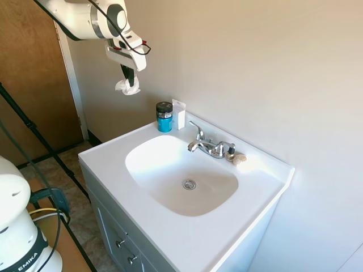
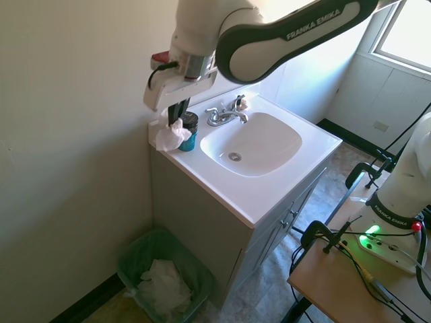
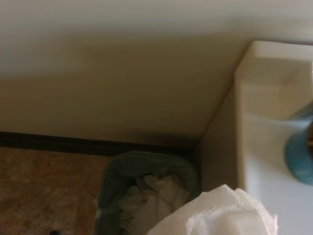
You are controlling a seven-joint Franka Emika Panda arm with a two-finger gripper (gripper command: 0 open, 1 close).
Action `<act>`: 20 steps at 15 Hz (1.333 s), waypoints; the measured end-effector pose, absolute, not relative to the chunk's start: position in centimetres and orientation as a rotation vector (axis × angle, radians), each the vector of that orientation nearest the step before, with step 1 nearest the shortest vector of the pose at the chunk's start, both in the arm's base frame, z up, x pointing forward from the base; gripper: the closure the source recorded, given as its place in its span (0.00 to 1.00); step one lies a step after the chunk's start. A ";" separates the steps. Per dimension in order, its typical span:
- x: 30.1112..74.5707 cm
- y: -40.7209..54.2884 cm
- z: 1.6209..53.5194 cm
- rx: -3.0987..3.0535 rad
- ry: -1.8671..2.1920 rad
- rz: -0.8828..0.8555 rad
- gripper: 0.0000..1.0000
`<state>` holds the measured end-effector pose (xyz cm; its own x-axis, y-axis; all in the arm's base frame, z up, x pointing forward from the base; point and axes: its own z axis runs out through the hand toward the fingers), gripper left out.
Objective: Throw the tissue in the trash bin
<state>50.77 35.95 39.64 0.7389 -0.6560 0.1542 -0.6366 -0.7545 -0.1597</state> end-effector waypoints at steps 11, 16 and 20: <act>53.4 42.5 28.1 -2.916 1.115 -0.188 0.00; 53.4 43.3 26.8 -2.937 1.137 -0.170 0.00; 53.5 43.1 26.8 -2.944 1.146 -0.168 0.00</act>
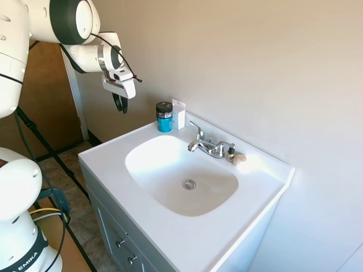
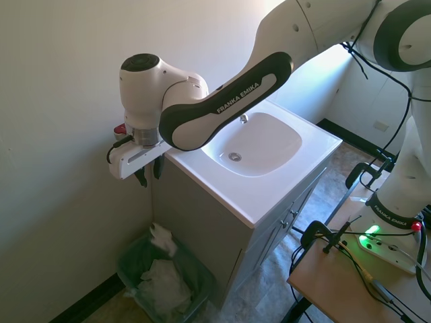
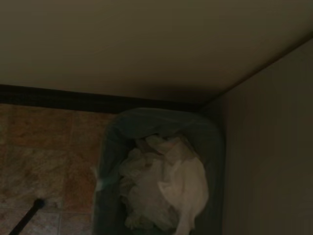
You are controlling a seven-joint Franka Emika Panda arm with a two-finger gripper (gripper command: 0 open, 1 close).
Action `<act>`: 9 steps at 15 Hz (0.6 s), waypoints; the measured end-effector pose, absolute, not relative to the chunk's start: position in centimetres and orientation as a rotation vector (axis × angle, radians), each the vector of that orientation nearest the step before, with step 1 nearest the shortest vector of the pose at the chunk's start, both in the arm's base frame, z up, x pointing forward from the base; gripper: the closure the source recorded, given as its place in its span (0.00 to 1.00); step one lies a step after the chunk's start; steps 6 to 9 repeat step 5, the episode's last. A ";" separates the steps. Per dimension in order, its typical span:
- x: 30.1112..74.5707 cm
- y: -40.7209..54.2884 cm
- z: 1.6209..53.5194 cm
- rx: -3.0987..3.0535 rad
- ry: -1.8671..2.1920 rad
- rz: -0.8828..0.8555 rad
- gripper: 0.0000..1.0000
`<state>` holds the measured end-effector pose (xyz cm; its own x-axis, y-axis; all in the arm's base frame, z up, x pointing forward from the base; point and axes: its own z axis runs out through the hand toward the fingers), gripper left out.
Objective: Throw the tissue in the trash bin
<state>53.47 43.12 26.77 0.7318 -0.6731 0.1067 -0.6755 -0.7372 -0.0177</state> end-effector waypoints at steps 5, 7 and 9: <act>53.9 42.5 31.6 2.909 -1.160 0.227 0.00; 53.9 42.5 31.6 2.909 -1.160 0.227 0.00; 53.9 42.5 31.6 2.909 -1.160 0.227 0.00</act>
